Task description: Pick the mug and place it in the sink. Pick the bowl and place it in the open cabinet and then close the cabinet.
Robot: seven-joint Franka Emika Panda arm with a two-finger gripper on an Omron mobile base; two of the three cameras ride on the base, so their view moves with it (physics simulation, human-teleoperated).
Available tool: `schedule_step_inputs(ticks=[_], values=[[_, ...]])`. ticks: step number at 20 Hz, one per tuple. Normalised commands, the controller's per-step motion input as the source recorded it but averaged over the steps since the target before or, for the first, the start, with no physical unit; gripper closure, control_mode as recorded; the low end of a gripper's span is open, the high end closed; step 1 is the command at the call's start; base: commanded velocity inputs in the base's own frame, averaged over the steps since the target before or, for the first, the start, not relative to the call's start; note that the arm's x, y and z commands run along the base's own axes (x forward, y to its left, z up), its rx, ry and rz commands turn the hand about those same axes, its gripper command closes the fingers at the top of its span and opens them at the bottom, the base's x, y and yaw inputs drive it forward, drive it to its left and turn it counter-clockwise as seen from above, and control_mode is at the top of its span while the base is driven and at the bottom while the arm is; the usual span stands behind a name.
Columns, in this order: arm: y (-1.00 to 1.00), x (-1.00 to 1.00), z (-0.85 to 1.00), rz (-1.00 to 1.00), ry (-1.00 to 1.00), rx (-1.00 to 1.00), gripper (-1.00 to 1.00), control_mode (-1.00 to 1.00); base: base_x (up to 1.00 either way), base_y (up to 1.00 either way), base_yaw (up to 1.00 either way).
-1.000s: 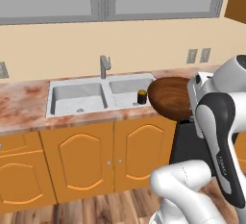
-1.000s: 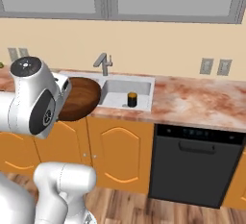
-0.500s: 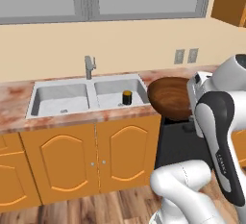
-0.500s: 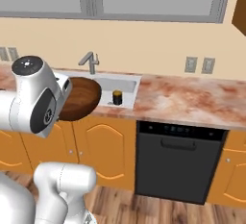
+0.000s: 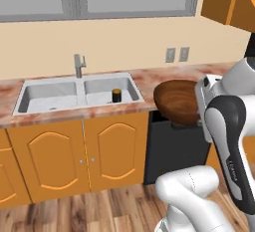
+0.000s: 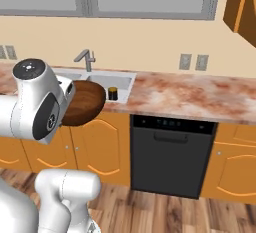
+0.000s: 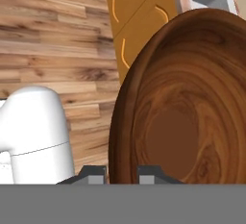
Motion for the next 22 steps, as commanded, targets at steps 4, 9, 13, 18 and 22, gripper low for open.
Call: schedule_step_inputs(ticks=[4, 9, 13, 18, 22], values=[[0.00, 0.00, 0.00, 0.00, 0.00, 0.00, 1.00, 1.00, -0.46, -0.49, 0.00], [0.00, 0.00, 0.00, 0.00, 0.00, 0.00, 1.00, 1.00, -0.43, -0.66, 0.00], [0.00, 0.00, 0.00, 0.00, 0.00, 0.00, 1.00, 1.00, 0.02, -0.84, 0.00], [0.00, 0.00, 0.00, 0.00, 0.00, 0.00, 1.00, 1.00, 0.39, -0.75, 0.00], [0.00, 0.00, 0.00, 0.00, 0.00, 0.00, 1.00, 1.00, 0.32, -0.59, 0.00]])
